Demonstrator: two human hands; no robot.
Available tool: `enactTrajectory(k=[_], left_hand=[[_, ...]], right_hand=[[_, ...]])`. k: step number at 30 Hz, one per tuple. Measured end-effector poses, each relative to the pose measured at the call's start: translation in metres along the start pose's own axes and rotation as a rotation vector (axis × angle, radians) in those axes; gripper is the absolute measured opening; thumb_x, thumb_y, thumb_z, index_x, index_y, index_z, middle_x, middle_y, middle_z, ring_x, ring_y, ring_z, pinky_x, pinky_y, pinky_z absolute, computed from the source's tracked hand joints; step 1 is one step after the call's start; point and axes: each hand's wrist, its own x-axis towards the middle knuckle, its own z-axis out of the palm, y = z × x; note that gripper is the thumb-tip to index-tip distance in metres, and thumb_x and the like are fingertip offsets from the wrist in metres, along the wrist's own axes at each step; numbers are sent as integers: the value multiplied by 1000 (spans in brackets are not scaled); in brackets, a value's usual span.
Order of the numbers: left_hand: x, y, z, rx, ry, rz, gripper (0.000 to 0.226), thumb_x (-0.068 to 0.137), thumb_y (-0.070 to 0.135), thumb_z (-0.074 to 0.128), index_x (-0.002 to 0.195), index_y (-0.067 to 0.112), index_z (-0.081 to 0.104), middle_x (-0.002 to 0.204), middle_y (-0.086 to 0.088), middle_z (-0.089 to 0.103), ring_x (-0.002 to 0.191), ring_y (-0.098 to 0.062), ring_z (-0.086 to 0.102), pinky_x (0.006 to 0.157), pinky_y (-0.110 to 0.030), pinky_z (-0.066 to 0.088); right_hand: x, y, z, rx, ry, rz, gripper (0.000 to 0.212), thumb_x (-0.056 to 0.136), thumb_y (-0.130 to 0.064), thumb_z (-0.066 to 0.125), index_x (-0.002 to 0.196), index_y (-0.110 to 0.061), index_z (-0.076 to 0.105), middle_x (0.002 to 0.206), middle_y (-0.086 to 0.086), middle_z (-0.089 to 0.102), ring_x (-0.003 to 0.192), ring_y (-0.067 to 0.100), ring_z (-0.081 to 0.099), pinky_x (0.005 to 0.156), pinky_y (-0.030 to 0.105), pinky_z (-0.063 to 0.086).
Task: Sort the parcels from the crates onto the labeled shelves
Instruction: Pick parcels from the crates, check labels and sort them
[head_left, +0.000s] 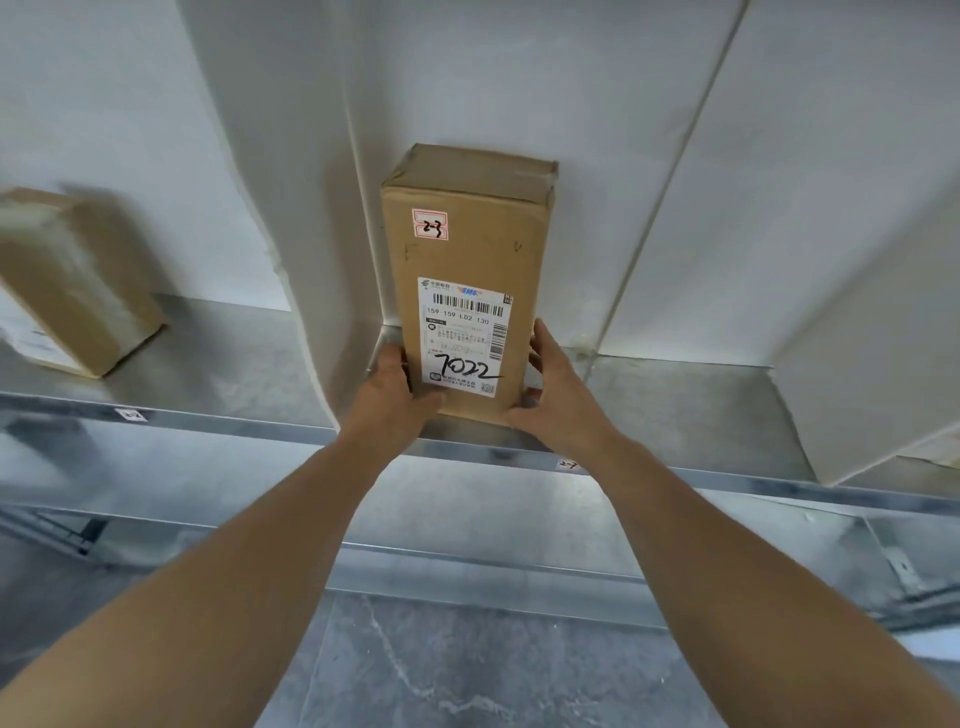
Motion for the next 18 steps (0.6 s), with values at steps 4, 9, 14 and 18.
enactTrajectory(k=[4, 9, 14, 18], left_hand=[[-20, 4, -4, -11, 11, -13, 56, 89, 23, 61, 137, 16, 33, 130, -2, 56, 111, -28, 58, 91, -39, 47], [-66, -8, -7, 119, 37, 40, 59, 87, 31, 67, 136, 16, 37, 140, -4, 47, 124, -25, 49, 101, -42, 43], [-110, -45, -10, 257, 97, 89, 56, 87, 39, 65, 135, 21, 41, 137, 1, 49, 122, -18, 49, 97, -35, 43], [-135, -72, -32, 328, 208, 7, 60, 87, 39, 64, 138, 20, 39, 131, -2, 53, 116, -21, 53, 92, -37, 46]], right_hand=[[-22, -8, -7, -82, 20, 25, 106, 80, -17, 74, 155, -20, -1, 158, 4, 18, 142, 22, 30, 110, 41, 38], [-67, -11, -4, -328, 199, -37, 74, 85, -20, 66, 147, -19, 27, 140, 6, 37, 122, 22, 47, 91, 34, 47], [-100, -24, 22, -520, 108, -160, 38, 92, -31, 59, 126, -19, 50, 126, 0, 51, 109, 17, 54, 78, 24, 40], [-106, -46, 61, -538, -23, -269, 39, 93, -35, 57, 130, -23, 50, 134, -2, 48, 117, 17, 52, 88, 28, 45]])
